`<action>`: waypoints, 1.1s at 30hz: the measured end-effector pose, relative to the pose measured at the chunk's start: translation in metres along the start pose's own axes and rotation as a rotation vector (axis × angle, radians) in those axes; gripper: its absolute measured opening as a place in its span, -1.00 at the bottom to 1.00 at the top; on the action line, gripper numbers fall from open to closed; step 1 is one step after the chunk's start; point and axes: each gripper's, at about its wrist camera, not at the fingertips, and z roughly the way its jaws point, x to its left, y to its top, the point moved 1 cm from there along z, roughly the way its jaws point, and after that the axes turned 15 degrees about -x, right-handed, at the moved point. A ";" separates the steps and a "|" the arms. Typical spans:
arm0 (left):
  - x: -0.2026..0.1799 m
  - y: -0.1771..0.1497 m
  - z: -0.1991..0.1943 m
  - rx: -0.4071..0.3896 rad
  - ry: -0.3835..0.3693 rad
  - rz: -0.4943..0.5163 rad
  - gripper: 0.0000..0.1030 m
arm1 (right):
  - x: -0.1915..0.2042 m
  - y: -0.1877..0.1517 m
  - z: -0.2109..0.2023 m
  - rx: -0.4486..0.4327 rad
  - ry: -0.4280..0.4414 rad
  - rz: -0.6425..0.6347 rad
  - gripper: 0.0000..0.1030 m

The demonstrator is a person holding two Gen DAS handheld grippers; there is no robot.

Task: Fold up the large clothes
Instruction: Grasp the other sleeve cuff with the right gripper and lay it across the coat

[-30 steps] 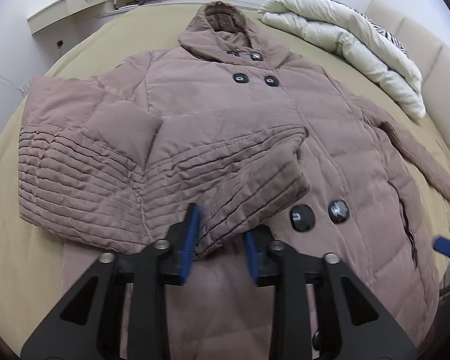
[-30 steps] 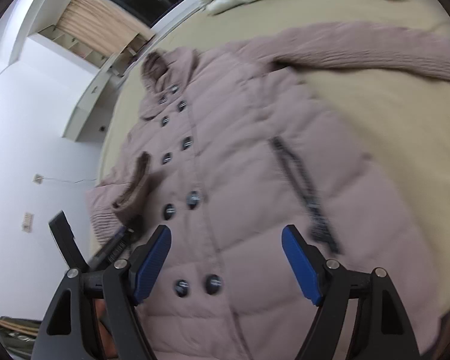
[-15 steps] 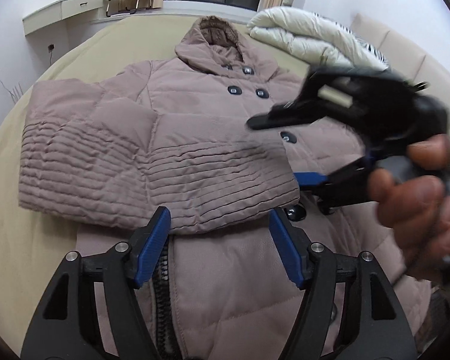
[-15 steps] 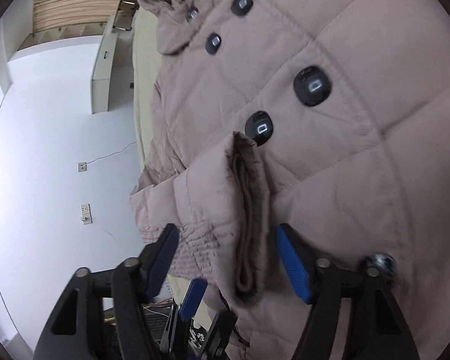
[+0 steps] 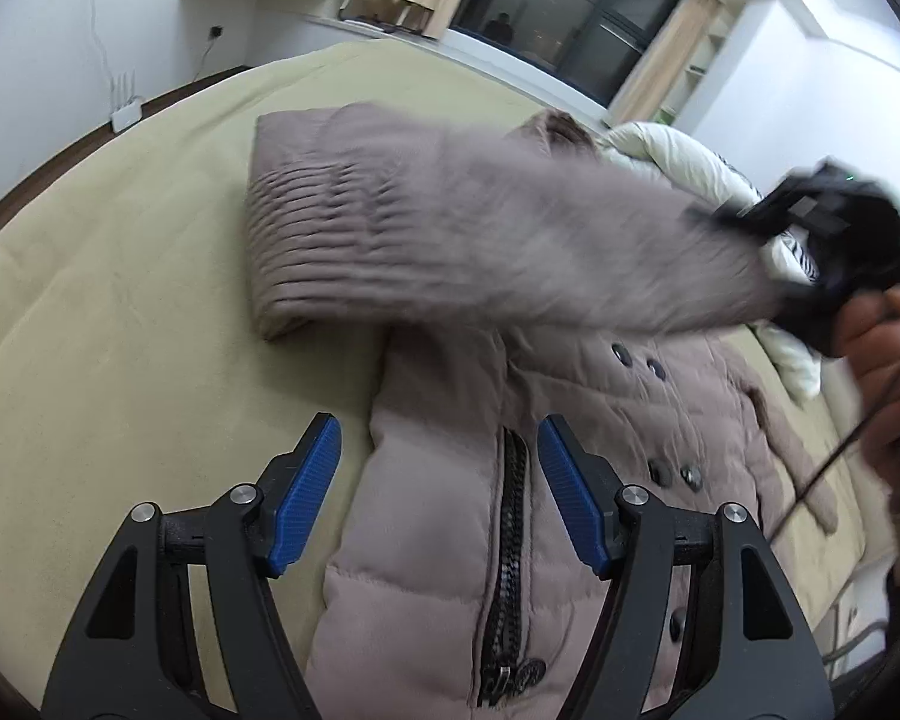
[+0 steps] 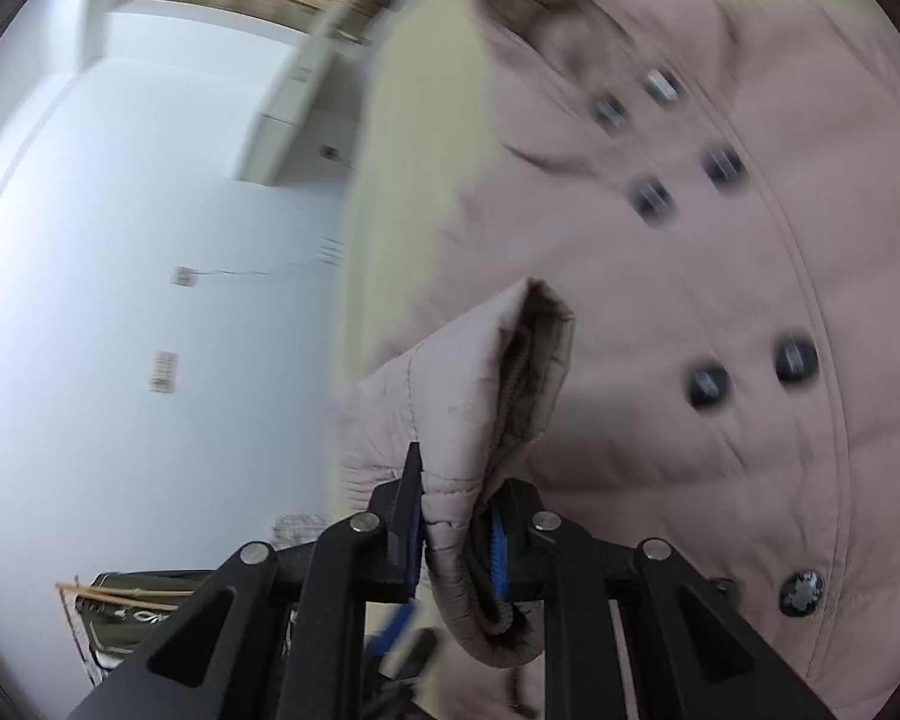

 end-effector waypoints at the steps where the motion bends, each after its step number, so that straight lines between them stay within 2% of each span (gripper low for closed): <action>1: 0.001 0.003 0.003 -0.007 0.002 -0.016 0.30 | 0.020 0.011 -0.012 -0.029 0.028 -0.029 -0.63; 5: -0.009 0.023 0.024 -0.040 -0.001 -0.070 0.30 | 0.097 0.043 -0.061 -0.125 0.133 -0.144 -0.64; 9: -0.032 0.041 0.065 -0.068 0.019 -0.057 0.30 | 0.136 0.058 -0.105 -0.195 0.215 -0.197 -0.64; 13: -0.041 0.054 0.108 -0.053 0.063 -0.099 0.30 | 0.146 0.069 -0.137 -0.248 0.269 -0.211 -0.64; 16: -0.042 0.062 0.143 -0.049 0.152 -0.048 0.30 | 0.136 0.078 -0.157 -0.296 0.263 -0.208 -0.64; 18: -0.026 0.063 0.157 -0.034 0.194 -0.073 0.22 | 0.111 0.090 -0.165 -0.331 0.237 -0.170 -0.64; 20: -0.006 0.064 0.160 -0.032 0.232 -0.101 0.03 | 0.079 0.103 -0.170 -0.361 0.208 -0.112 -0.64; 23: 0.018 0.063 0.162 -0.025 0.248 -0.128 -0.07 | 0.016 0.118 -0.165 -0.393 0.130 -0.014 -0.64; 29: 0.022 0.064 0.161 0.007 0.241 -0.068 -0.13 | -0.105 0.126 -0.126 -0.395 -0.055 0.120 -0.64; 31: 0.013 0.063 0.152 0.026 0.220 -0.010 -0.13 | -0.143 0.130 -0.109 -0.380 -0.126 0.146 -0.64; 33: 0.000 0.060 0.136 0.007 0.186 0.043 -0.13 | -0.174 0.136 -0.096 -0.365 -0.207 0.159 -0.64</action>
